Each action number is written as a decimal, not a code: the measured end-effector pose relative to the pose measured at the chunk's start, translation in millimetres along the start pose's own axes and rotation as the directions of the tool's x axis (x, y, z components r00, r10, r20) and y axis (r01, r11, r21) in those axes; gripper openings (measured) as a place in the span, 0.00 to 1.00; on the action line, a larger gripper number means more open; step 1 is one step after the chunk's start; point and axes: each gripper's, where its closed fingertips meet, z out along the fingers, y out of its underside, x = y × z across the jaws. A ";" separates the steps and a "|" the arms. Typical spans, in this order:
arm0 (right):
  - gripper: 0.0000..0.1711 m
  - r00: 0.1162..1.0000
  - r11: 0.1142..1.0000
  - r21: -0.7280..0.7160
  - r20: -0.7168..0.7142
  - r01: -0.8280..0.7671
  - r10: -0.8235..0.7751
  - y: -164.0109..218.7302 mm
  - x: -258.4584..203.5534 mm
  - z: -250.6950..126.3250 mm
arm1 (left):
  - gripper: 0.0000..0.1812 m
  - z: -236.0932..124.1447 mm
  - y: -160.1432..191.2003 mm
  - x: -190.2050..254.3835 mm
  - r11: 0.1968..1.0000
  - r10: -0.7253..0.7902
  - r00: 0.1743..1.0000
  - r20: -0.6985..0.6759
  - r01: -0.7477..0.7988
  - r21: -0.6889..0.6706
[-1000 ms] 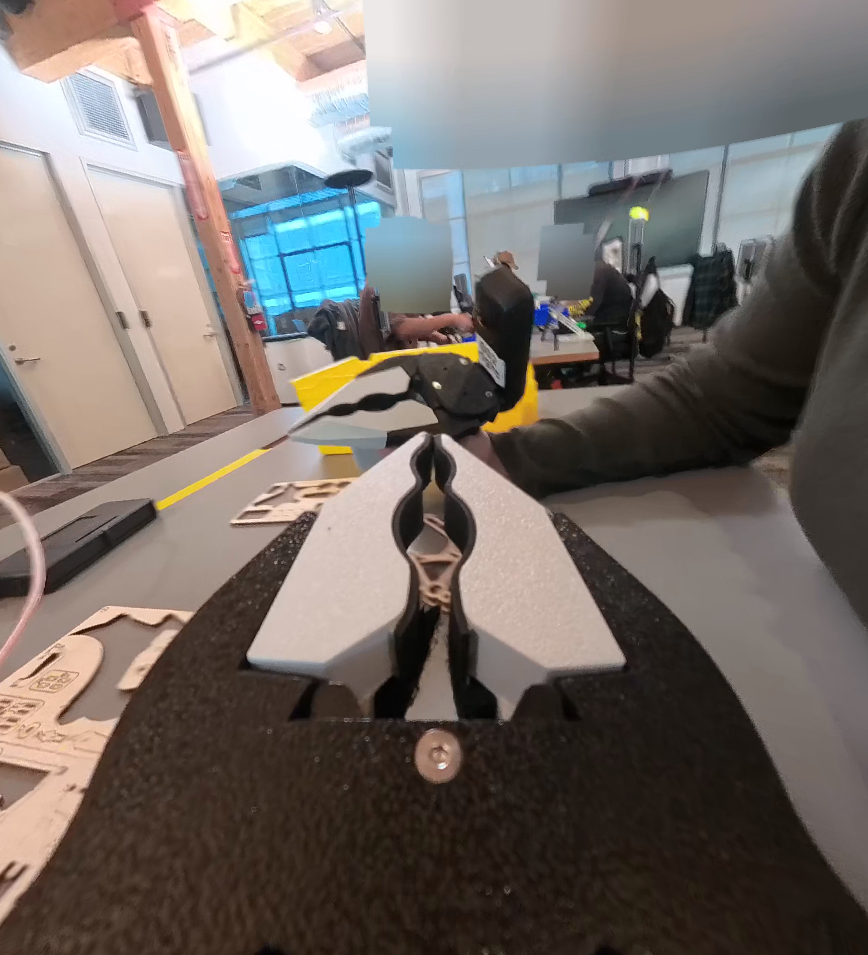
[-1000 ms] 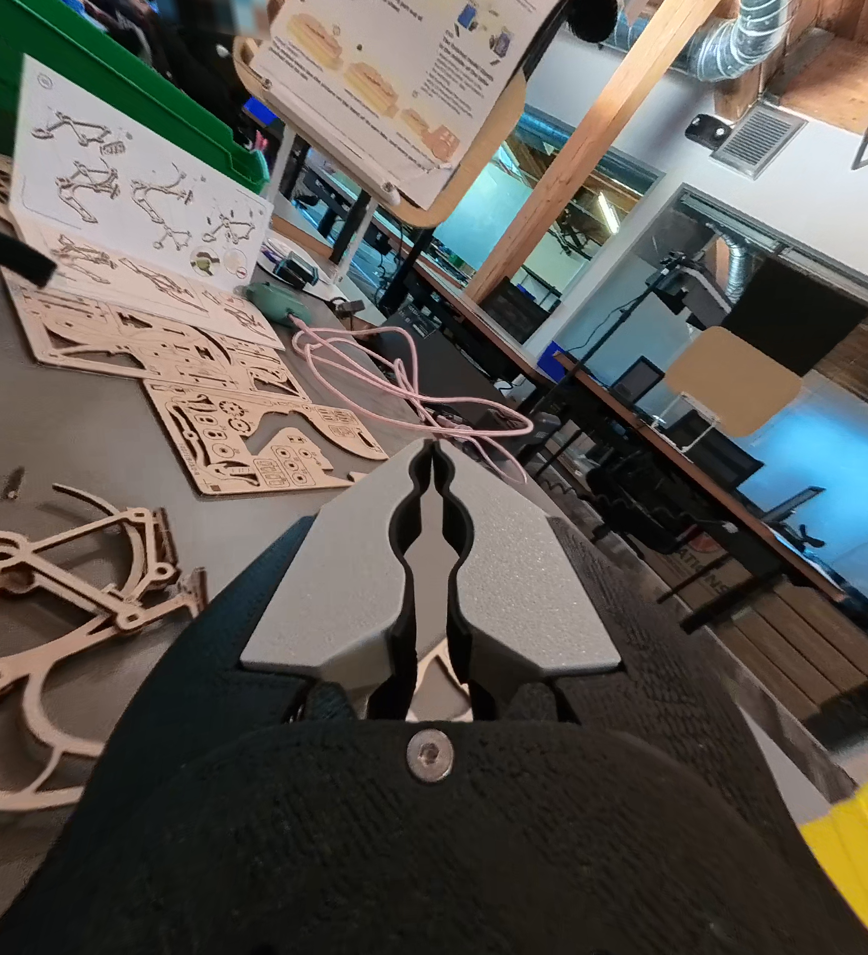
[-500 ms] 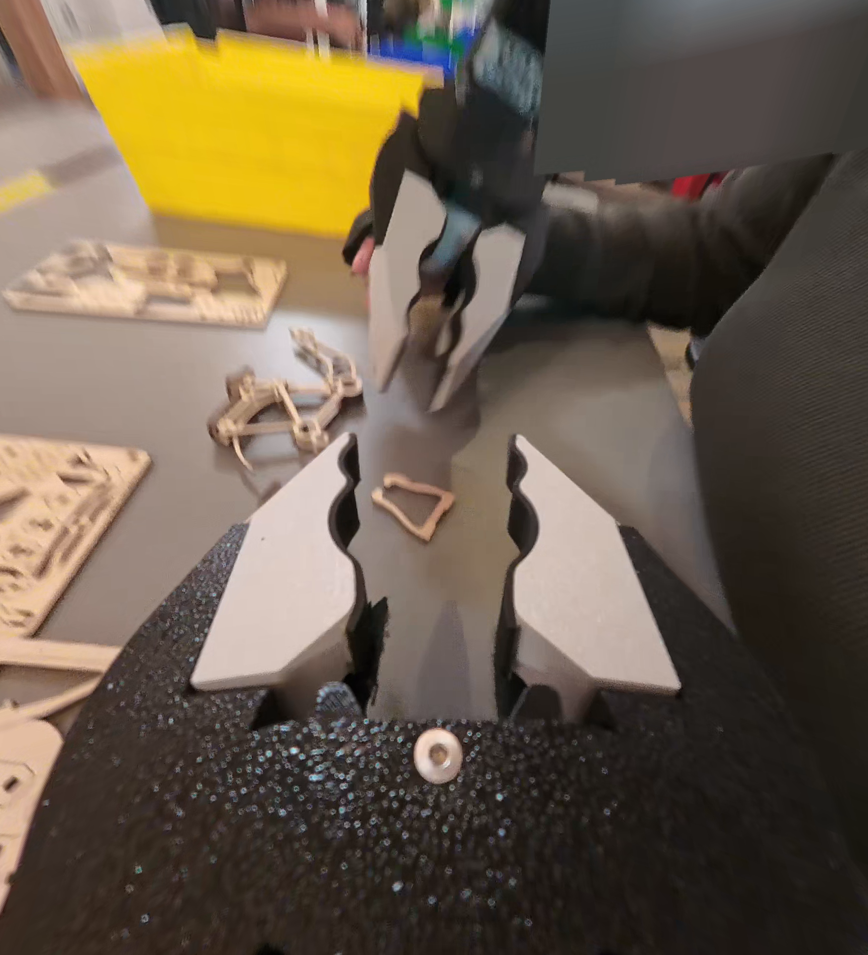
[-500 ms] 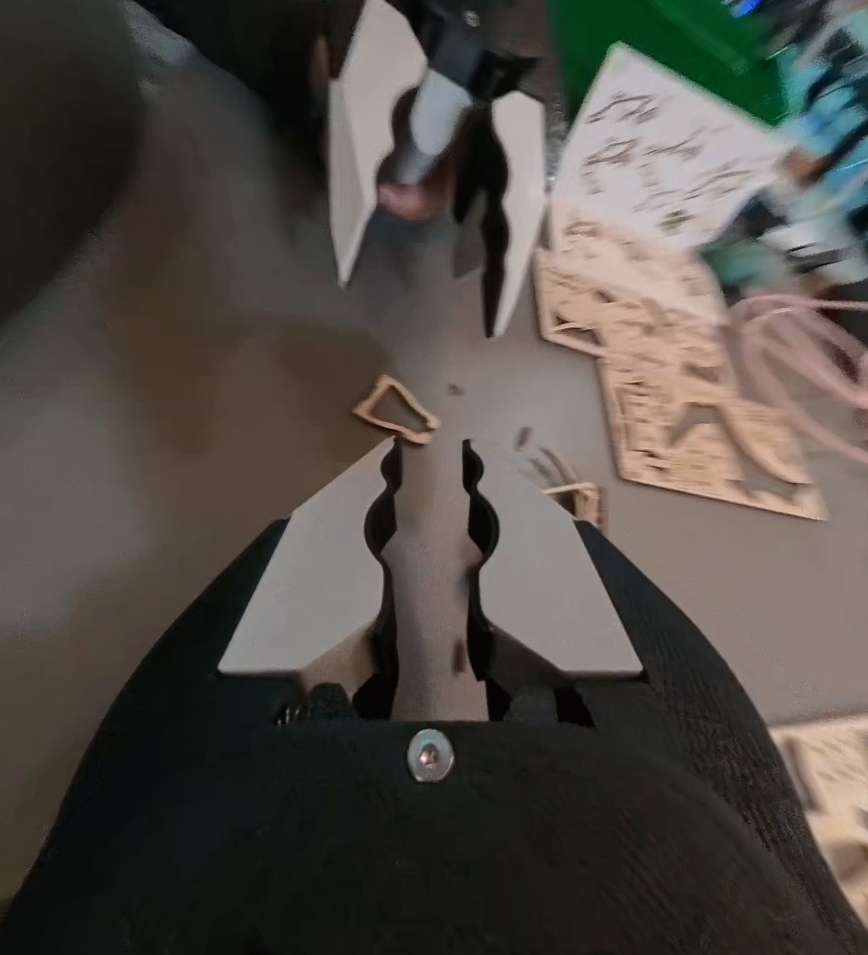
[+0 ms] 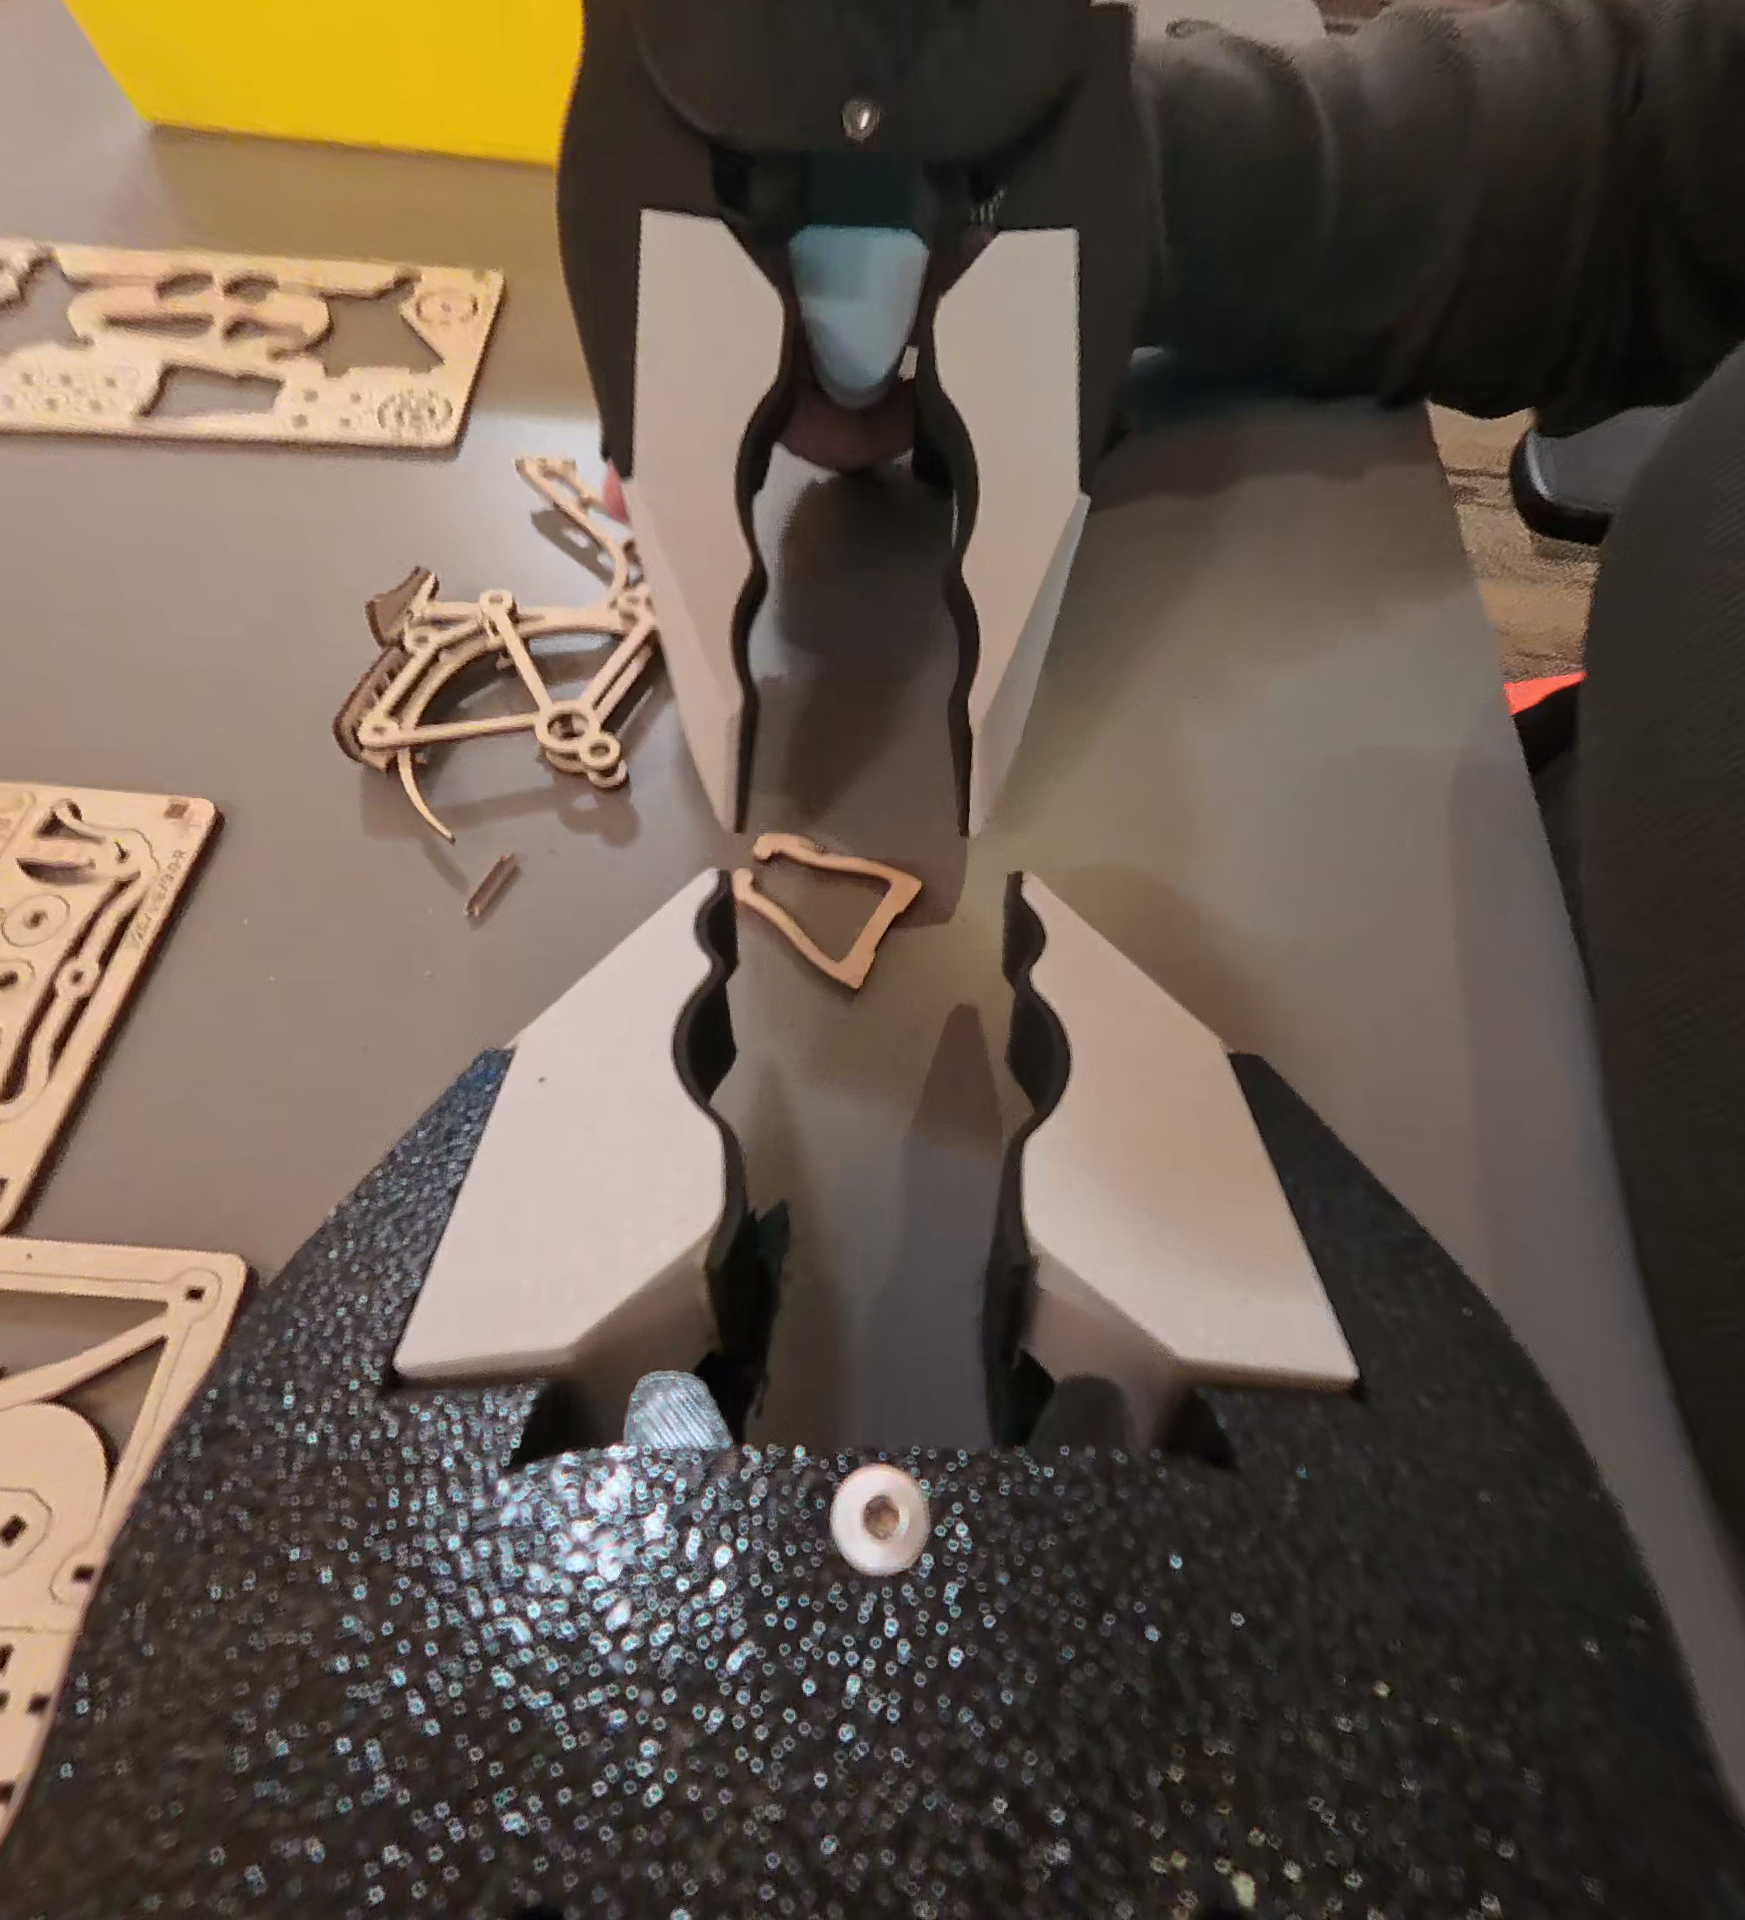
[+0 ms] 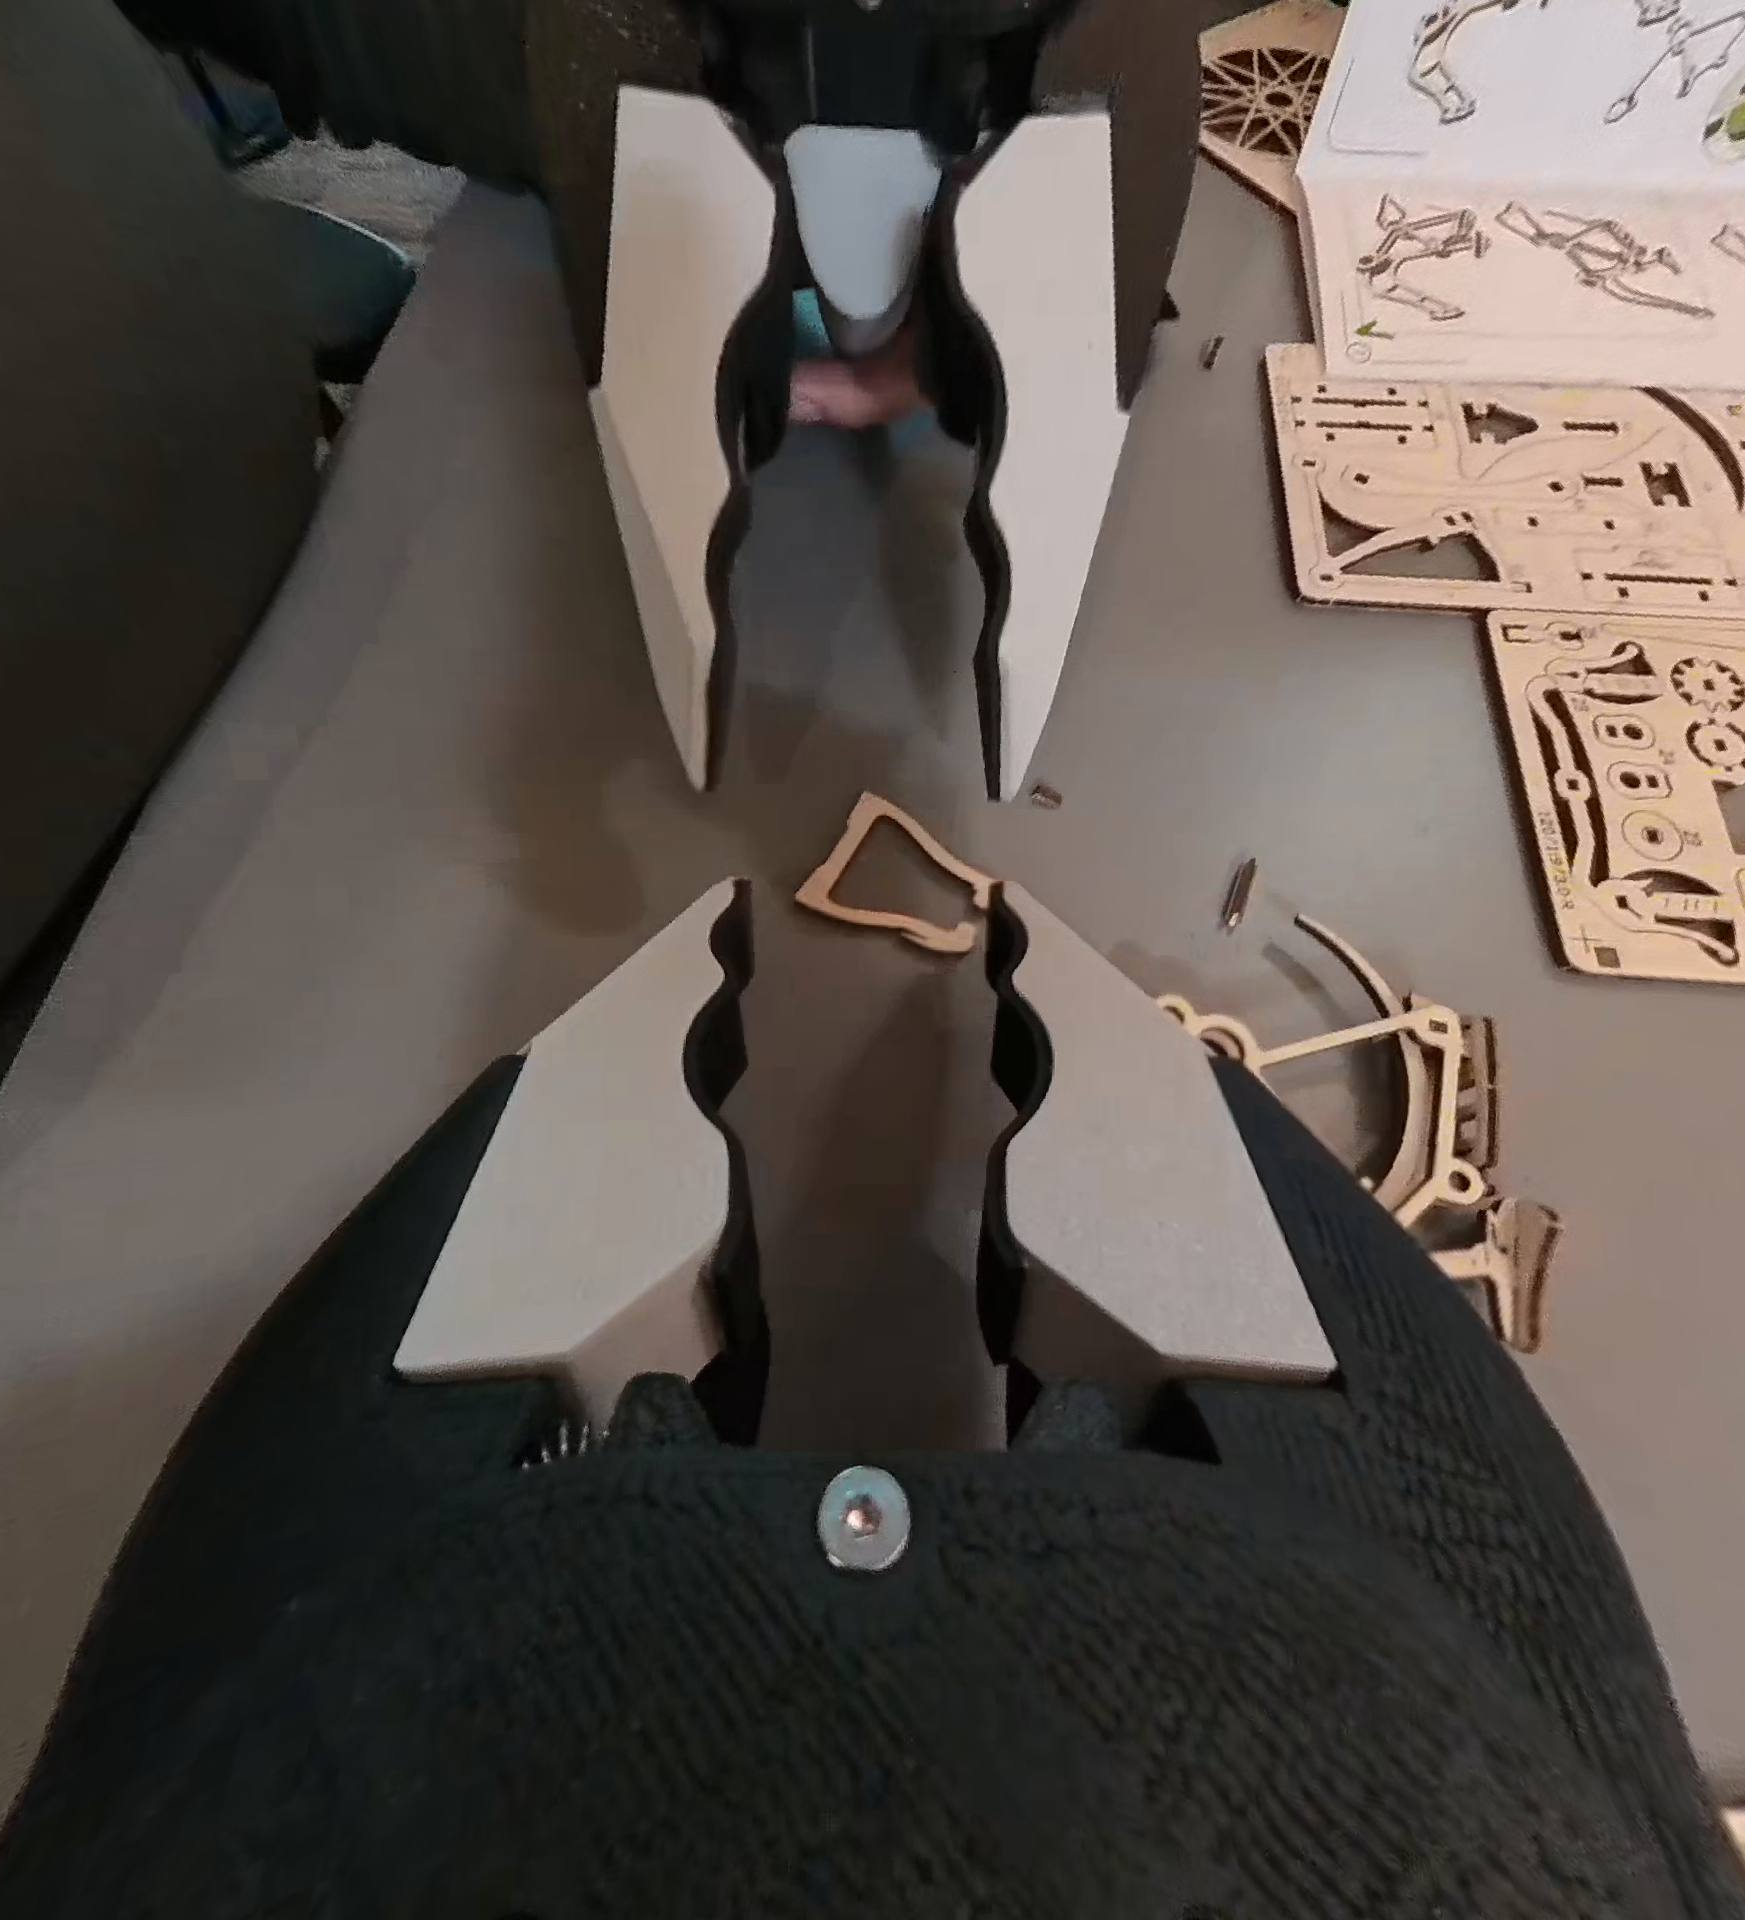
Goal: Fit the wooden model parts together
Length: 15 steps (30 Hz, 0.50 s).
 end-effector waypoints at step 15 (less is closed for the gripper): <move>0.29 0.996 0.994 -0.086 0.058 -0.067 0.072 8.1 -11.5 3.2 | 0.58 5.5 5.9 -10.6 0.992 -0.120 0.983 0.140 0.124 -0.019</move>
